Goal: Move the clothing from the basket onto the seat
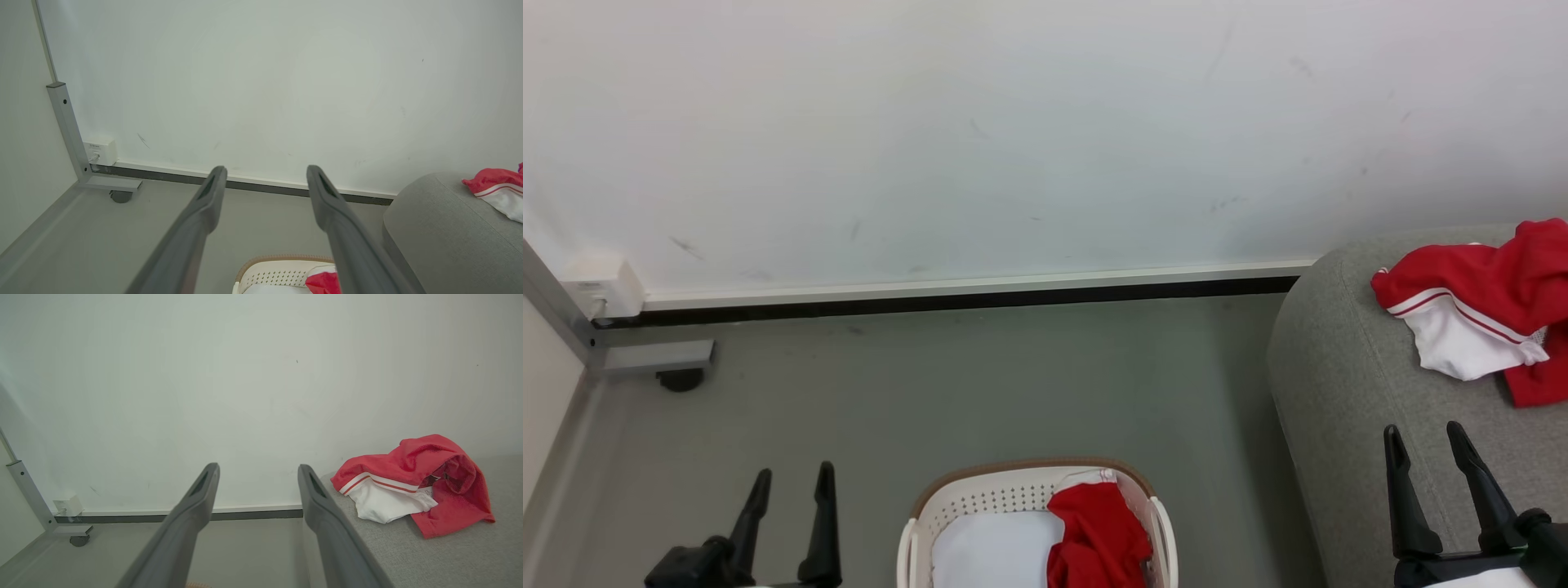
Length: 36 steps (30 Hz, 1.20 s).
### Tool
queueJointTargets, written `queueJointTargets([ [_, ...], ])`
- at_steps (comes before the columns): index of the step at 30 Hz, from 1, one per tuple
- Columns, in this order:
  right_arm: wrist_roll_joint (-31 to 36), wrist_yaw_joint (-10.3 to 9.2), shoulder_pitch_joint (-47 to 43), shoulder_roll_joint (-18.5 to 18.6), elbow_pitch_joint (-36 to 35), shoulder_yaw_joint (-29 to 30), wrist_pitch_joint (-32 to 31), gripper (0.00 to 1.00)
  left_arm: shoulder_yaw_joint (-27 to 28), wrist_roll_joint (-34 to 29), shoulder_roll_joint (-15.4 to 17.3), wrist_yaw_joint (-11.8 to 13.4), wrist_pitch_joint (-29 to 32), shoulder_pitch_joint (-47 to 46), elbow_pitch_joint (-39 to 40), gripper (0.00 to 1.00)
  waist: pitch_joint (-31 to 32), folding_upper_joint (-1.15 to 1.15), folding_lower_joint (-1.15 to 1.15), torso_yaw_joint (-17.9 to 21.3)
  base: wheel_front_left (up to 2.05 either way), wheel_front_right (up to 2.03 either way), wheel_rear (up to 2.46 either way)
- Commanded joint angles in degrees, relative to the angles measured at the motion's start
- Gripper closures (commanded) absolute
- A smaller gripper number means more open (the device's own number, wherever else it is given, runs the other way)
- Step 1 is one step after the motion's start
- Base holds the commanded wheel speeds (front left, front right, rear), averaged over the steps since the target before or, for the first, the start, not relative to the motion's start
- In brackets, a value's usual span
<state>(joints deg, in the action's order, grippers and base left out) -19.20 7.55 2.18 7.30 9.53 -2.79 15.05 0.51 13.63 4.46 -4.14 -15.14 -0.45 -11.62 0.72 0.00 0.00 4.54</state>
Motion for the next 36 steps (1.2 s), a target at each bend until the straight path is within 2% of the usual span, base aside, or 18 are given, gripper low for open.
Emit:
queueJointTargets([
  [1,1.4,-0.13,0.4,-0.3,0.3,0.4,0.2,0.00,0.5,-1.5,-0.4,-0.7,0.0,0.5,-0.4,0.00,0.0,0.00,0.00,0.2,0.00,0.00,0.00],
  [23,2.1,-0.13,2.4,-0.2,1.7,-1.0,0.2,0.00,1.4,-3.2,-1.5,-2.8,0.0,-0.9,-1.7,0.00,-0.9,0.00,0.00,0.4,0.00,0.00,0.00],
  [36,1.4,-0.13,4.9,1.5,2.6,-2.3,0.1,0.00,-0.9,-2.4,-1.5,-3.2,0.0,-3.4,-2.5,0.00,-4.9,0.00,0.00,3.9,0.00,0.00,0.00],
])
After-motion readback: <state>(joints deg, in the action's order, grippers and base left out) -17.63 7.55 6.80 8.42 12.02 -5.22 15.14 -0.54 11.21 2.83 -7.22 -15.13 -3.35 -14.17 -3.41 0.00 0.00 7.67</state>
